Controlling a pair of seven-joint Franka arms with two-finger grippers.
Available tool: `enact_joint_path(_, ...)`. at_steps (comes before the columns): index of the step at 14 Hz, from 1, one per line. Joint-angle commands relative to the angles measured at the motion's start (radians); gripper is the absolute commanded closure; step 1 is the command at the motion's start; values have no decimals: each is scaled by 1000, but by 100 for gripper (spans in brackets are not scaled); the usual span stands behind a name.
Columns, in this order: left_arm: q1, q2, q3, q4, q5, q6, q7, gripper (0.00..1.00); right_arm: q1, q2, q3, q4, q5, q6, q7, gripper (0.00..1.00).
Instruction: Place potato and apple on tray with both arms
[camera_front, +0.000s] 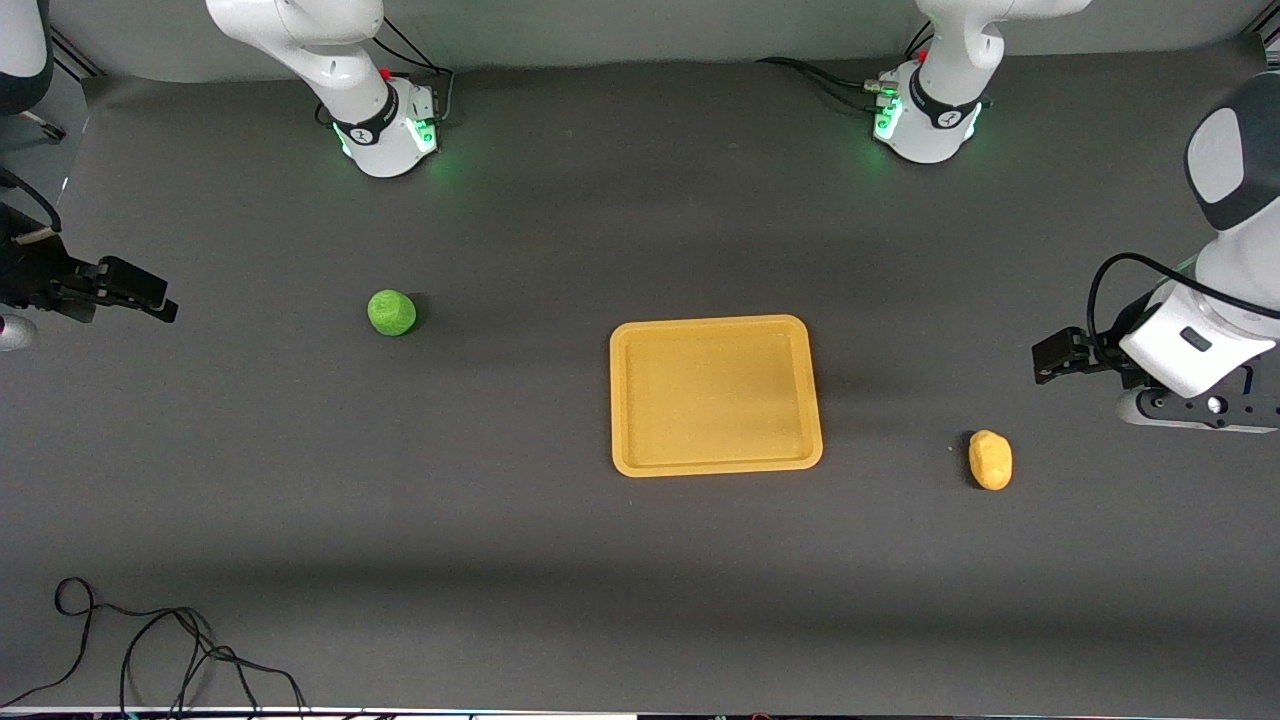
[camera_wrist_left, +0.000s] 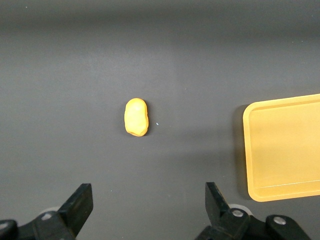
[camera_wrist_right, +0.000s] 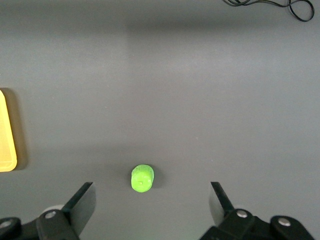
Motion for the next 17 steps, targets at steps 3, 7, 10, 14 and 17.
enact_joint_path(3, -6, 24, 4, 23, 13, -4, -16, 0, 4, 15, 0, 31, 1, -18, 0, 0)
enact_joint_path(7, 0, 22, 4, 25, 13, -7, -11, 0, 3, 15, 0, 31, 1, -18, 0, 0)
enact_joint_path(10, 3, 21, 5, 29, 14, -5, -2, 0, 4, 18, 1, 31, 1, -18, -1, 0)
enact_joint_path(14, 3, 21, 7, 34, 14, -10, -2, 0, 4, 18, 3, 34, 1, -18, -1, 0)
enact_joint_path(17, 3, 21, 7, 34, 14, -10, -2, 0, 4, 20, 3, 34, 1, -18, -1, 0)
